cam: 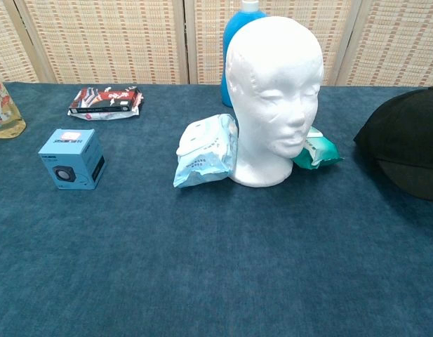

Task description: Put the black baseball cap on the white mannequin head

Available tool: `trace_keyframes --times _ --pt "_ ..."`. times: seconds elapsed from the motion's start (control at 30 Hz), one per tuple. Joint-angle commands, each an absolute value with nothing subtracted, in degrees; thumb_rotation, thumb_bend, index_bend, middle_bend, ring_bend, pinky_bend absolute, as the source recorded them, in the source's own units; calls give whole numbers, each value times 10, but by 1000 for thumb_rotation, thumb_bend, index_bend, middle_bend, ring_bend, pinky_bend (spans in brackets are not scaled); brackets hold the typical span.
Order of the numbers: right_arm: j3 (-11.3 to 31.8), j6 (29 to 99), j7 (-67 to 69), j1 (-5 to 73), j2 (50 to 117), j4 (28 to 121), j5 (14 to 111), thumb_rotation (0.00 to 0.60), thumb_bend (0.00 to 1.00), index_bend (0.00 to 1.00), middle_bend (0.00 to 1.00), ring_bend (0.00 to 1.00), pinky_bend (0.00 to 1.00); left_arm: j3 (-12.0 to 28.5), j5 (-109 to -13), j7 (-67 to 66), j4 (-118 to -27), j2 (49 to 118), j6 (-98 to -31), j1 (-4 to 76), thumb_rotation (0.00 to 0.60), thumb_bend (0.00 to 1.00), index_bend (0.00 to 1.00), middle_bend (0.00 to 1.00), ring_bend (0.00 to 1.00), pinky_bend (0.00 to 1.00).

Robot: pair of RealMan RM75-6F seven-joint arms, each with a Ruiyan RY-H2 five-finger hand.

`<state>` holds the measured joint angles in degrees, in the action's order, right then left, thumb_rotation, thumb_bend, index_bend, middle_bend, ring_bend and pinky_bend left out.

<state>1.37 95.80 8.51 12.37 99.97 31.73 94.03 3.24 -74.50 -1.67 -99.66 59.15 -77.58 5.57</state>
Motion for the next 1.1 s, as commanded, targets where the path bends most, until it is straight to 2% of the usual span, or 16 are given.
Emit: trace_keyframes --times 0.03,0.47,0.8,1.1 --pt "20 972 84 129 992 325 942 600 0 555 660 498 639 32 -745 -16 -997 591 -776 56 600 215 558 749 689 939" --pt "41 989 90 138 966 371 928 600 0 538 527 393 625 32 -742 -9 -999 589 -770 56 600 215 558 749 689 939" --pt "46 987 89 136 953 399 921 600 1 538 445 326 475 31 -741 -7 -1000 587 -769 55 600 215 558 749 689 939" --pt "47 977 92 135 944 410 916 600 150 538 387 271 409 31 -739 -6 -1000 585 -766 56 600 215 558 749 689 939"
